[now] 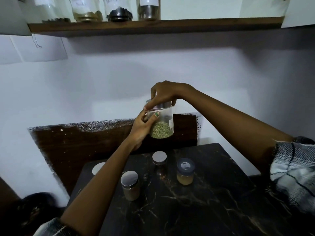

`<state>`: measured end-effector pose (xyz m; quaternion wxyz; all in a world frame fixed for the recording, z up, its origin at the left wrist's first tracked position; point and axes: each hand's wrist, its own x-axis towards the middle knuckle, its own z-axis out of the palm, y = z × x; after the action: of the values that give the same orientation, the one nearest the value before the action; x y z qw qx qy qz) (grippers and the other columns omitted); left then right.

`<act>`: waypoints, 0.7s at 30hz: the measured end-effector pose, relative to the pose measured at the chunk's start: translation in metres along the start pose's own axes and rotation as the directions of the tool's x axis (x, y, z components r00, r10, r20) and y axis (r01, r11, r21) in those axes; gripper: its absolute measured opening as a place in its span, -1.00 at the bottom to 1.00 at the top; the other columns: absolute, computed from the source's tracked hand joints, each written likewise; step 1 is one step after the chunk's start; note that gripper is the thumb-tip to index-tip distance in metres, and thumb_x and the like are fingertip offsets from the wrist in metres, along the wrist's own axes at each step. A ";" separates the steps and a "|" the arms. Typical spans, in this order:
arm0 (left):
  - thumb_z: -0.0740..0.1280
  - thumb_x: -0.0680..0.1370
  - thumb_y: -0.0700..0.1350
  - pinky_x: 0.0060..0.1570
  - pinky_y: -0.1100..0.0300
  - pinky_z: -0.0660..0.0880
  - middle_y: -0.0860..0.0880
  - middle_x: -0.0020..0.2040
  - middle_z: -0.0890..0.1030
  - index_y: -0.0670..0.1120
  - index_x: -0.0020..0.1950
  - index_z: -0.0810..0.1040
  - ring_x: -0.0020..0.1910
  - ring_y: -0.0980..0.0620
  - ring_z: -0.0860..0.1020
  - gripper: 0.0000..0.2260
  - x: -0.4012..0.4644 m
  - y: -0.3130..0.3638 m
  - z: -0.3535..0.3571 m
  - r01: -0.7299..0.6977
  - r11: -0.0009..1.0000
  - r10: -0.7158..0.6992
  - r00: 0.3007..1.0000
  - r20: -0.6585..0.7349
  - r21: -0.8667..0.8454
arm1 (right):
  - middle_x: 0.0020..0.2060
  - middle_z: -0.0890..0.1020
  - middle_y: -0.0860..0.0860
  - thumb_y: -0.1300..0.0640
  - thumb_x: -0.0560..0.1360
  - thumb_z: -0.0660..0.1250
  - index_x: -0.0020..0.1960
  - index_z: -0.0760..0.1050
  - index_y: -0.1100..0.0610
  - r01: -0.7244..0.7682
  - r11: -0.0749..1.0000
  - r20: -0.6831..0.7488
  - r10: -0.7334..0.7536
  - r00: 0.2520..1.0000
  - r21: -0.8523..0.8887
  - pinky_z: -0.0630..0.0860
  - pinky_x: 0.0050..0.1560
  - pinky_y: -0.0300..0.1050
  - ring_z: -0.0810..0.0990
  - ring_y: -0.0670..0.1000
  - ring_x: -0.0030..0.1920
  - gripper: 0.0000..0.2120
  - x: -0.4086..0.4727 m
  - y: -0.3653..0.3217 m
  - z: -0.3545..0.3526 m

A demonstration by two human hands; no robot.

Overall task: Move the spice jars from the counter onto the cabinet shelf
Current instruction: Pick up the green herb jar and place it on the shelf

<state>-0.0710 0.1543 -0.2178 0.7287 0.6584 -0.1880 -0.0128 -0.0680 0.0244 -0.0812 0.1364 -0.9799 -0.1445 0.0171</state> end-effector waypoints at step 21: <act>0.25 0.43 0.19 0.06 0.04 0.56 -0.03 0.17 0.61 0.07 0.30 0.47 0.15 0.00 0.58 -0.53 0.010 0.005 -0.002 0.128 0.983 -0.114 0.988 0.107 -0.133 | -0.20 0.58 -0.01 -0.21 0.27 0.49 -0.02 0.57 0.12 -0.119 0.937 0.042 0.112 0.993 0.330 0.52 -0.18 -0.15 0.55 0.00 -0.19 -0.53 -0.002 0.012 -0.017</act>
<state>-0.0627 0.1540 -0.2106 0.7606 0.6147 -0.1819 -0.1027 -0.0651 0.0086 -0.0679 0.2965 -0.9495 -0.0833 0.0599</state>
